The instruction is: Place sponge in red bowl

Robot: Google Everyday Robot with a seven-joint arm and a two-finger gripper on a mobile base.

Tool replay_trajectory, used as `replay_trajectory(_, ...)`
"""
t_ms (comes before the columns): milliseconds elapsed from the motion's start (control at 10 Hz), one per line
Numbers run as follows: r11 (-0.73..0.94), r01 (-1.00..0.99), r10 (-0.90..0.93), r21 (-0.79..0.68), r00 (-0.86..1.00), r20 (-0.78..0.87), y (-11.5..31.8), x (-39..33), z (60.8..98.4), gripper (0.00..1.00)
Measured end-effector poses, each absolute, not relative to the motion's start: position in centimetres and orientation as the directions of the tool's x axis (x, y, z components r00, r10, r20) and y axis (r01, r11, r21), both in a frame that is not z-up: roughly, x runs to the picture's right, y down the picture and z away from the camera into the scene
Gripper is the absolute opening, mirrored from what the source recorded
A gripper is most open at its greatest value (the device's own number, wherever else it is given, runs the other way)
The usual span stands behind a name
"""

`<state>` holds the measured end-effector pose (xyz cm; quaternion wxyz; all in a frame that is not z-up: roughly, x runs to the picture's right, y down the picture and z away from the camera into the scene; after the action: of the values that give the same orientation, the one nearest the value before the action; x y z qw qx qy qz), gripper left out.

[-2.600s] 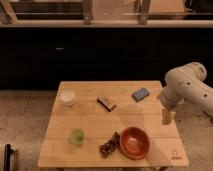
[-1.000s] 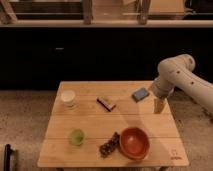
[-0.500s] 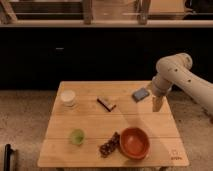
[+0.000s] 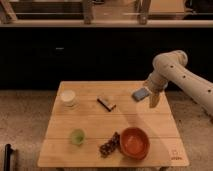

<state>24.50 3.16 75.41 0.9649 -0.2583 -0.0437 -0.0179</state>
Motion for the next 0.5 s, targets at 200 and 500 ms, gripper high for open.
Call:
replay_trajectory(200,0.867,0.044,0.006,-0.496,0.995,0.098,3.24,24.69,75.49,0.8)
replay_trajectory(500,0.869,0.055,-0.002,-0.491,0.994,0.108,2.68,24.56,76.15,0.8)
